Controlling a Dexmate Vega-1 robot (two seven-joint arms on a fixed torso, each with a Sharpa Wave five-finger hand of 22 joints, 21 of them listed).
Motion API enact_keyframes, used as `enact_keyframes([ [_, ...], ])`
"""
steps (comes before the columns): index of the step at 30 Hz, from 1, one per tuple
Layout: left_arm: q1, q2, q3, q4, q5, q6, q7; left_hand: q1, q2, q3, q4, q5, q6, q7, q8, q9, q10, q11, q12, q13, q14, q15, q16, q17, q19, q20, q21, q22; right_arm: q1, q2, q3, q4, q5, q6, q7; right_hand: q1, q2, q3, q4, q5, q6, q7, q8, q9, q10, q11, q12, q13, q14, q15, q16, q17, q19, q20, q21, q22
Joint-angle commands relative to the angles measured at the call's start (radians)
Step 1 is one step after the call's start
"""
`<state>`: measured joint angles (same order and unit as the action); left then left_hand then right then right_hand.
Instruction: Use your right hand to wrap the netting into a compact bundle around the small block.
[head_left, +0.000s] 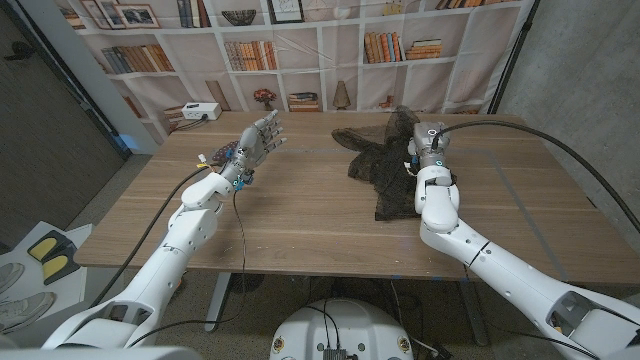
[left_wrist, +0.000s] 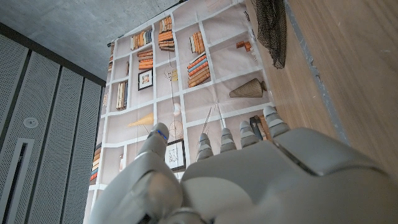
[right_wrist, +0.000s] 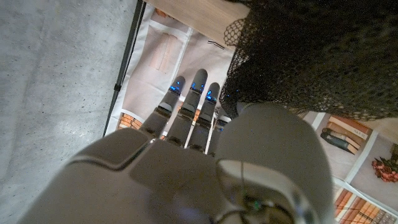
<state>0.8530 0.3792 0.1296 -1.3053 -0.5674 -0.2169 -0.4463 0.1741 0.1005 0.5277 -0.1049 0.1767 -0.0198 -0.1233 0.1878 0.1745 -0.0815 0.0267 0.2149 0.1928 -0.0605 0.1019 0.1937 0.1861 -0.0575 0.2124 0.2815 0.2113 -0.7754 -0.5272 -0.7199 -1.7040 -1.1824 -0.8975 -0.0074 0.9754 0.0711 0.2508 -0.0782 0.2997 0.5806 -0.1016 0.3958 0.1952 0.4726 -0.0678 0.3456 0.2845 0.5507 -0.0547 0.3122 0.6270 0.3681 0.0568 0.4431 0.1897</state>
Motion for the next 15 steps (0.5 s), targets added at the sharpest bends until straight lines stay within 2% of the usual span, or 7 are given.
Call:
enact_keyframes([
  [1, -0.009, -0.003, 0.010, 0.002, 0.007, -0.001, 0.004, -0.008, 0.000, 0.008, 0.001, 0.002, 0.004, -0.006, -0.003, 0.005, -0.003, -0.003, -0.002, 0.003, 0.007, 0.003, -0.001, 0.003, 0.004, 0.001, -0.004, 0.003, 0.033, -0.010, -0.044, 0.007, -0.123, -0.094, 0.210, -0.051, -0.053, -0.023, 0.000, 0.025, -0.185, 0.002, -0.101, 0.007, -0.150, 0.025, -0.077, -0.002, -0.105, -0.076, -0.048, -0.013, -0.044, 0.021, -0.025, 0.003],
  [5, -0.011, -0.004, 0.010, 0.004, 0.009, -0.003, 0.006, -0.008, -0.001, 0.008, 0.000, 0.002, 0.005, -0.005, -0.003, 0.005, -0.003, -0.005, -0.002, 0.003, 0.007, 0.003, -0.001, 0.003, 0.004, 0.001, -0.004, 0.003, 0.021, -0.008, -0.029, 0.002, -0.132, -0.083, 0.200, -0.073, -0.064, -0.035, 0.001, 0.047, -0.309, 0.020, -0.170, 0.009, -0.241, 0.044, -0.118, 0.000, -0.169, -0.053, -0.069, -0.018, -0.058, 0.027, -0.038, 0.003],
  [8, -0.012, -0.004, 0.011, 0.004, 0.009, -0.004, 0.006, -0.009, -0.001, 0.008, 0.000, 0.002, 0.003, -0.006, -0.003, 0.005, -0.003, -0.005, -0.002, 0.003, 0.007, 0.003, -0.001, 0.003, 0.004, 0.001, -0.004, 0.003, 0.019, -0.004, -0.026, 0.009, -0.156, -0.081, 0.202, -0.084, -0.077, -0.046, -0.002, 0.066, -0.392, 0.031, -0.206, 0.012, -0.316, 0.057, -0.143, 0.002, -0.231, -0.032, -0.089, -0.025, -0.077, 0.033, -0.051, 0.004],
  [11, -0.013, -0.005, 0.010, 0.004, 0.009, -0.005, 0.007, -0.009, -0.002, 0.008, -0.001, 0.002, 0.003, -0.006, -0.003, 0.005, -0.005, -0.004, -0.003, 0.003, 0.007, 0.003, -0.001, 0.003, 0.004, 0.001, -0.004, 0.003, 0.009, 0.009, -0.006, 0.011, -0.146, -0.072, 0.168, -0.095, -0.074, -0.051, 0.003, 0.075, -0.425, 0.039, -0.213, 0.012, -0.346, 0.066, -0.148, 0.003, -0.254, -0.018, -0.092, -0.026, -0.092, 0.040, -0.060, 0.004],
  [12, -0.013, -0.005, 0.010, 0.005, 0.009, -0.007, 0.007, -0.009, -0.002, 0.008, -0.001, 0.002, 0.003, -0.007, -0.003, 0.005, -0.006, -0.005, -0.003, 0.003, 0.007, 0.003, -0.001, 0.003, 0.004, 0.001, -0.004, 0.003, 0.004, 0.019, 0.006, 0.012, -0.135, -0.073, 0.142, -0.120, -0.045, -0.051, 0.025, 0.078, -0.408, 0.038, -0.202, 0.014, -0.331, 0.067, -0.138, 0.004, -0.252, -0.019, -0.083, -0.020, -0.088, 0.042, -0.060, 0.005],
  [14, -0.013, -0.006, 0.010, 0.006, 0.008, -0.006, 0.007, -0.009, -0.002, 0.008, -0.001, 0.002, 0.003, -0.006, -0.003, 0.005, -0.006, -0.005, -0.003, 0.003, 0.007, 0.003, -0.001, 0.003, 0.004, 0.001, -0.004, 0.003, -0.016, 0.045, 0.043, 0.006, -0.084, -0.065, 0.054, -0.103, -0.004, -0.030, 0.021, 0.083, -0.377, 0.037, -0.190, 0.014, -0.302, 0.067, -0.125, 0.004, -0.226, -0.035, -0.068, -0.019, -0.069, 0.035, -0.055, 0.005],
  [15, -0.014, -0.007, 0.009, 0.008, 0.006, -0.006, 0.006, -0.009, -0.002, 0.008, -0.001, 0.002, 0.002, -0.006, -0.003, 0.005, -0.005, -0.004, -0.003, 0.003, 0.007, 0.003, -0.001, 0.003, 0.004, 0.001, -0.004, 0.003, -0.042, 0.085, 0.089, 0.001, -0.026, -0.055, -0.064, -0.098, 0.022, -0.020, 0.022, 0.080, -0.348, 0.030, -0.180, 0.014, -0.282, 0.061, -0.117, 0.004, -0.208, -0.044, -0.058, -0.018, -0.064, 0.032, -0.054, 0.005],
])
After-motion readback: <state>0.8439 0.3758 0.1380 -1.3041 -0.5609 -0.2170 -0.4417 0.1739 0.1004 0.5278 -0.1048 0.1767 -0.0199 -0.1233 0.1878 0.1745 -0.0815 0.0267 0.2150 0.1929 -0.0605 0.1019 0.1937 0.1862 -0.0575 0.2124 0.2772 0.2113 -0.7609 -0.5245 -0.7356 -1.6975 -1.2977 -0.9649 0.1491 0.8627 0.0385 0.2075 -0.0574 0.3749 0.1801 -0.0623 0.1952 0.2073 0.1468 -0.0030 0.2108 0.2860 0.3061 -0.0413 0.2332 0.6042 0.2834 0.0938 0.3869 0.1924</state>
